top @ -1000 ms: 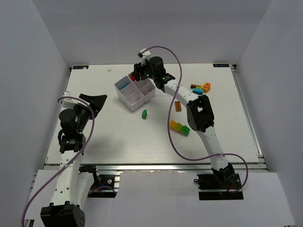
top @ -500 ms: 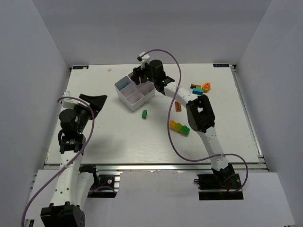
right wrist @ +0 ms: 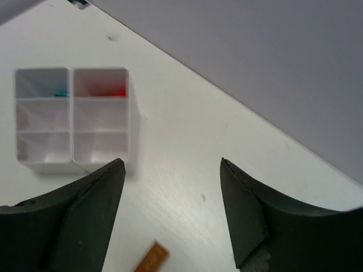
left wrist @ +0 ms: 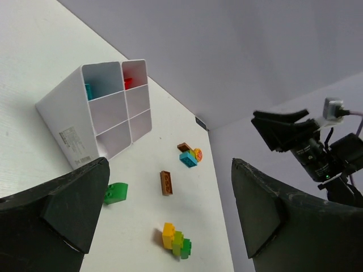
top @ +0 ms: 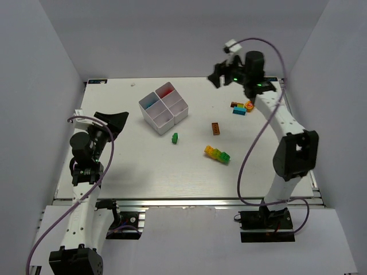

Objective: Sort the legos into containers by color

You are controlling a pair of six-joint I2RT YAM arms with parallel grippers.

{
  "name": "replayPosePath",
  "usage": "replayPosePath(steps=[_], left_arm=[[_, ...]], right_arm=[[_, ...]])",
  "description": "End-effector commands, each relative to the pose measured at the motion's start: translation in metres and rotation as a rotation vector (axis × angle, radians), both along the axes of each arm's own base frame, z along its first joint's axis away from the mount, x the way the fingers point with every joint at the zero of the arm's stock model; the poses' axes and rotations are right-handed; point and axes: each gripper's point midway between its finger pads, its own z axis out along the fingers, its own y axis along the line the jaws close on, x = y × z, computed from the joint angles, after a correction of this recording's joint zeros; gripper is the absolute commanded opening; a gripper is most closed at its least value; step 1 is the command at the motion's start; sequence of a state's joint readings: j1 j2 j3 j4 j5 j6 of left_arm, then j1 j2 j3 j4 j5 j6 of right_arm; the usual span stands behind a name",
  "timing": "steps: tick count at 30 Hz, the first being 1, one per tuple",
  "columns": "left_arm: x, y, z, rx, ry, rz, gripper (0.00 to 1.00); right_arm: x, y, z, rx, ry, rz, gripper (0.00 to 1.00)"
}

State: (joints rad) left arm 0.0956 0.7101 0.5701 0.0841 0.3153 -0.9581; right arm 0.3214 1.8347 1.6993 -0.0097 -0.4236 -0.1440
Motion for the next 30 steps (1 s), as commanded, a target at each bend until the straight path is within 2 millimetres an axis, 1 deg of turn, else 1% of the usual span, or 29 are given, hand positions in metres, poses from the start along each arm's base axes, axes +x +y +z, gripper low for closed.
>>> replayPosePath(steps=[1,2,3,4,5,6,7,8,9,10,11,12,13,15,16,17,18,19,20,21,22,23,24,26,27,28,30], left_arm=[[-0.003,-0.01,0.02,0.002,-0.076,-0.069,0.97],[-0.003,-0.014,0.022,-0.002,-0.085,-0.089,0.92],[-0.006,-0.019,0.02,-0.007,-0.081,-0.129,0.88],[-0.006,-0.023,0.021,-0.015,-0.084,-0.151,0.74],[-0.007,-0.026,0.021,-0.02,-0.085,-0.172,0.63],[-0.01,-0.032,0.018,-0.023,-0.078,-0.215,0.49],[-0.009,-0.035,0.013,-0.031,-0.052,-0.233,0.34],[-0.009,-0.037,0.009,-0.033,-0.031,-0.248,0.13],[-0.011,-0.04,0.005,-0.036,-0.009,-0.269,0.11],[-0.012,-0.041,0.001,-0.037,0.004,-0.272,0.11],[-0.016,-0.044,-0.001,-0.037,0.013,-0.283,0.2],[-0.018,-0.045,-0.004,-0.038,0.025,-0.286,0.3],[-0.021,-0.045,-0.012,-0.038,0.06,-0.284,0.42],[-0.025,-0.045,-0.017,-0.027,0.081,-0.284,0.63],[-0.027,-0.046,-0.022,-0.029,0.098,-0.283,0.67],[-0.032,-0.046,-0.021,-0.025,0.093,-0.281,0.68],[-0.035,-0.047,-0.024,-0.029,0.106,-0.281,0.71],[-0.038,-0.047,-0.027,-0.03,0.116,-0.28,0.71],[-0.04,-0.046,-0.03,-0.032,0.122,-0.275,0.71],[-0.044,-0.046,-0.028,-0.03,0.112,-0.272,0.71],[-0.046,-0.046,-0.031,-0.034,0.124,-0.269,0.71],[-0.048,-0.045,-0.033,-0.037,0.128,-0.261,0.71],[-0.053,-0.046,-0.029,-0.04,0.116,-0.259,0.71],[-0.057,-0.044,-0.031,-0.045,0.127,-0.245,0.72],[-0.061,-0.044,-0.029,-0.044,0.115,-0.242,0.72],[-0.063,-0.044,-0.033,-0.047,0.13,-0.237,0.72],[-0.065,-0.043,-0.036,-0.045,0.135,-0.233,0.72]], right_arm=[[-0.034,-0.064,-0.052,-0.073,0.239,-0.039,0.7],[-0.038,-0.087,-0.051,-0.081,0.25,-0.06,0.64],[-0.054,-0.093,-0.063,-0.099,0.305,-0.015,0.56],[-0.061,-0.109,-0.068,-0.098,0.335,-0.021,0.42],[-0.07,-0.113,-0.072,-0.093,0.362,0.004,0.4],[-0.091,-0.11,-0.081,-0.094,0.401,0.087,0.4],[-0.11,-0.111,-0.088,-0.111,0.419,0.145,0.47],[-0.132,-0.103,-0.091,-0.112,0.413,0.251,0.52],[-0.149,-0.104,-0.1,-0.155,0.39,0.316,0.67],[-0.16,-0.103,-0.108,-0.164,0.394,0.331,0.74],[-0.181,-0.105,-0.122,-0.173,0.418,0.342,0.78],[-0.19,-0.107,-0.128,-0.203,0.391,0.365,0.82],[-0.207,-0.108,-0.139,-0.217,0.402,0.366,0.89],[-0.217,-0.113,-0.15,-0.258,0.403,0.345,0.89],[-0.221,-0.111,-0.148,-0.269,0.379,0.333,0.89],[-0.229,-0.114,-0.163,-0.292,0.419,0.312,0.89],[-0.237,-0.108,-0.168,-0.311,0.419,0.327,0.89],[-0.243,-0.106,-0.168,-0.326,0.408,0.328,0.89],[-0.244,-0.108,-0.182,-0.368,0.416,0.295,0.89],[-0.243,-0.108,-0.186,-0.386,0.412,0.259,0.89],[-0.245,-0.099,-0.188,-0.399,0.396,0.259,0.89],[-0.239,-0.097,-0.189,-0.411,0.367,0.235,0.89],[-0.24,-0.094,-0.197,-0.416,0.372,0.219,0.89],[-0.225,-0.097,-0.201,-0.422,0.374,0.119,0.89],[-0.217,-0.095,-0.199,-0.423,0.349,0.107,0.89],[-0.212,-0.095,-0.202,-0.426,0.351,0.101,0.89],[-0.203,-0.093,-0.2,-0.424,0.336,0.089,0.89]])
